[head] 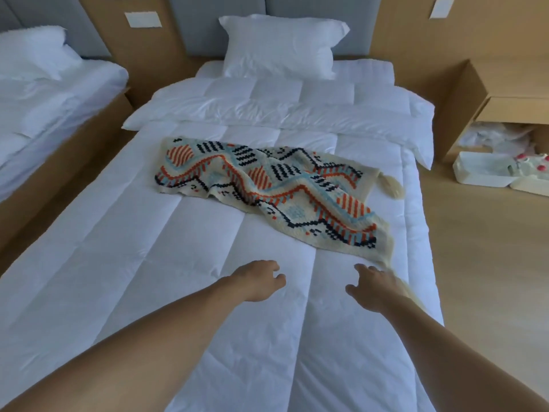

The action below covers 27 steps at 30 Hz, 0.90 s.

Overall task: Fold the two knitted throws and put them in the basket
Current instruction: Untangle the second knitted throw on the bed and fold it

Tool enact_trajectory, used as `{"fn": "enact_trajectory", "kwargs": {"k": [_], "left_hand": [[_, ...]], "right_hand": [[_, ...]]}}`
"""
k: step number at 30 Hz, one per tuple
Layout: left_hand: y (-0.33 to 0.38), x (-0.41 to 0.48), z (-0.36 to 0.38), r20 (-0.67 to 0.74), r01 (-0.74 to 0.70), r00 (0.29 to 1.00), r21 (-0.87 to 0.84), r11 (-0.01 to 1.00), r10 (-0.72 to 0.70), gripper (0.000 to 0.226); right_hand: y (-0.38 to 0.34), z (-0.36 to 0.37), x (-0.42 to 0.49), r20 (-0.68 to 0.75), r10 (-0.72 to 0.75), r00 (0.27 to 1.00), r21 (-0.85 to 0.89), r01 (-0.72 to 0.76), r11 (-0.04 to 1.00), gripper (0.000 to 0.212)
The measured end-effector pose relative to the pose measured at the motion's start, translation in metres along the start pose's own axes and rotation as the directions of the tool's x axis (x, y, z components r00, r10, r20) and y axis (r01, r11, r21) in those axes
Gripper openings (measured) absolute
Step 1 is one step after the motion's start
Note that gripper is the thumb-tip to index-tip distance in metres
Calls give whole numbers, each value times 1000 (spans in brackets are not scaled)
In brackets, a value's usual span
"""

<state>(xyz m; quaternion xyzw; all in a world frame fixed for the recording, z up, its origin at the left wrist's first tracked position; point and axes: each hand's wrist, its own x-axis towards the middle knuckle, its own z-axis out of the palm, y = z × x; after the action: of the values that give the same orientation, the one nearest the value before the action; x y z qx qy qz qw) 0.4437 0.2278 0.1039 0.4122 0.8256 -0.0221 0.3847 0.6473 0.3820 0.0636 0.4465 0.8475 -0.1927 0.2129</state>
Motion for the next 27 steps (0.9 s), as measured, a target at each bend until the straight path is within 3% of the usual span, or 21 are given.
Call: {"fn": "enact_trajectory", "kwargs": {"k": [8, 14, 18, 22, 27], "left_hand": [[19, 121, 31, 19, -30, 999, 19, 999, 29, 56], [23, 158, 56, 48, -52, 998, 26, 998, 51, 54], [21, 160, 62, 59, -52, 997, 31, 998, 50, 53], [27, 143, 51, 57, -78, 995, 21, 997, 77, 56], [35, 100, 14, 24, -194, 981, 78, 978, 192, 69]], "right_hand": [[52, 49, 116, -103, 125, 987, 85, -117, 989, 63], [72, 83, 163, -117, 105, 988, 54, -99, 994, 74], [73, 92, 164, -166, 128, 978, 110, -111, 988, 57], [57, 82, 139, -97, 88, 991, 48, -84, 995, 38], [6, 46, 85, -76, -80, 994, 58, 84, 995, 45]]}}
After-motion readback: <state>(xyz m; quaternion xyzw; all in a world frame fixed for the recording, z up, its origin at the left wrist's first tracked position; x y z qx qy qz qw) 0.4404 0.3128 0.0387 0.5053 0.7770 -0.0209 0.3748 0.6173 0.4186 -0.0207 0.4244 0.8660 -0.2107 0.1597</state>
